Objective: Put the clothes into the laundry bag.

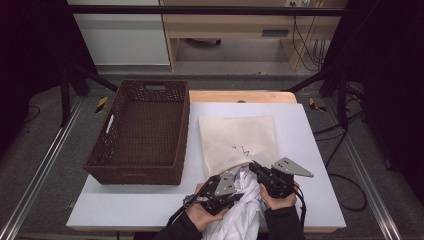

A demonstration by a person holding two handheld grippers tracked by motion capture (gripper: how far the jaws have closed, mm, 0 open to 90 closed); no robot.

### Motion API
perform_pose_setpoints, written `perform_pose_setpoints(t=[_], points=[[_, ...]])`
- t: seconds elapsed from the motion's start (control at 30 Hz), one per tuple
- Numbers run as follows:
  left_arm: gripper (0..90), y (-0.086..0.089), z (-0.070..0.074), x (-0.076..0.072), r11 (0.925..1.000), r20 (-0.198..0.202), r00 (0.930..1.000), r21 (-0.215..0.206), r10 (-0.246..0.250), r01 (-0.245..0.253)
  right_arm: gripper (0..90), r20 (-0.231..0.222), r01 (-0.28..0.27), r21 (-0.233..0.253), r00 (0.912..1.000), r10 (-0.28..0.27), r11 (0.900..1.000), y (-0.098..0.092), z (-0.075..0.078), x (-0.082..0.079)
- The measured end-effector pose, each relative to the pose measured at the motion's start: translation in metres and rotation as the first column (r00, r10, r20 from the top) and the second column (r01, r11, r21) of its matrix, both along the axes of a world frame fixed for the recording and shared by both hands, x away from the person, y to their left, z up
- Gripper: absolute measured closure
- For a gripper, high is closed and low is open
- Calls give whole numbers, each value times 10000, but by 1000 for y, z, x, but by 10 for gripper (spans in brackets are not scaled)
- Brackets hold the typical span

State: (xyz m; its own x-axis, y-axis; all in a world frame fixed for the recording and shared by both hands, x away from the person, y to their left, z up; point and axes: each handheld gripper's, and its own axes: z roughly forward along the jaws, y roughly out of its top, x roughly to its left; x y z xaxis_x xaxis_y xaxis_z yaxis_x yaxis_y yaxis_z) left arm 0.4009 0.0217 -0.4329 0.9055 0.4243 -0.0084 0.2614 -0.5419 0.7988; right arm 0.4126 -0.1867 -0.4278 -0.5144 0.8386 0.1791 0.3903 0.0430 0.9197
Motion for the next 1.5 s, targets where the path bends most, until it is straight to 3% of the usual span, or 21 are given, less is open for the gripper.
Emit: perform_pose_setpoints(t=[0.17, 0.23, 0.37, 0.5, 0.53, 0.6, 0.63, 0.67, 0.73, 0.77, 0.8, 0.87, 0.97, 1.0, 1.03, 1.07, 1.1, 1.23, 1.3, 1.4, 1.5], points=[[847, -3, 8, 9, 9998, 31, 9999, 129, 169, -169, 880, 41, 25, 13, 10000, -25, 10000, -1, 3, -1], [847, -7, 9, 20, 9975, 41, 9984, 423, 570, -571, 880, 76, 39, 40, 10000, -40, 10000, -1, 5, -3], [844, -9, -6, 45, 9871, 9, 9911, 903, 1328, -1323, 880, 191, 31, 78, 9998, -32, 10000, -1, 8, -5], [831, -8, -15, 53, 9859, -111, 9880, 691, 1538, -1527, 879, 284, 45, -13, 9996, -45, 10000, 0, 10, -6], [822, -7, -15, 53, 9861, -79, 9879, 623, 1547, -1539, 879, 292, 45, -102, 9996, -42, 9999, 1, 10, -6], [746, -4, -12, 47, 9870, 457, 9875, 507, 1505, -1528, 879, 309, 109, -193, 9995, -103, 9998, 1, 9, -6], [695, -4, -12, 47, 9870, 457, 9875, 507, 1505, -1528, 879, 309, 109, -193, 9995, -103, 9998, 1, 9, -6], [626, 0, -7, 39, 9888, 489, 9879, 177, 1472, -1482, 879, 298, 167, -216, 9994, -161, 9996, 0, 9, -5], [501, 3, -3, 35, 9908, 394, 9900, -38, 1354, -1353, 879, 269, 174, -212, 9995, -168, 9996, -1, 8, -5], [501, 6, 1, 30, 9923, 242, 9921, -195, 1230, -1225, 879, 293, 181, -210, 9994, -175, 9996, -2, 8, -4], [384, 7, 4, 25, 9936, 88, 9941, -349, 1078, -1074, 879, 239, 208, -152, 9995, -205, 9997, -3, 7, -4], [300, 8, 8, 12, 9959, 185, 9962, -323, 848, -842, 879, 226, 214, -119, 9995, -211, 9997, -3, 8, -4], [266, 7, 2, 6, 9967, 168, 9969, -285, 768, -763, 879, 230, 211, -77, 9995, -209, 9997, -3, 8, -4], [260, 3, -7, 5, 9968, 102, 9969, -119, 786, -785, 879, 210, 200, -92, 9996, -198, 9998, -3, 7, -4], [264, 3, -7, 5, 9968, 102, 9969, -119, 786, -785, 879, 210, 200, -92, 9996, -198, 9998, -3, 7, -4], [283, -4, -20, 10, 9972, -306, 9968, 180, 735, -730, 879, 209, 189, -77, 9996, -187, 9998, -3, 7, -3], [318, -6, -24, 12, 9968, -358, 9966, 330, 739, -727, 879, 201, 186, -84, 9996, -184, 9998, -3, 7, -3], [599, -9, -25, 15, 9944, -485, 9952, 669, 854, -820, 879, 180, 180, -81, 9997, -179, 9998, -4, 7, -3], [717, -8, -20, 14, 9942, -295, 9959, 677, 858, -837, 879, 172, 207, -41, 9996, -206, 9998, -5, 7, -3], [760, -2, -1, 12, 9960, -118, 9960, 109, 889, -888, 879, 157, 240, 33, 9996, -241, 9997, -7, 7, -3], [763, -4, 5, 14, 9955, -51, 9955, 68, 949, -948, 879, 158, 287, 82, 9995, -288, 9996, -8, 7, -3]])
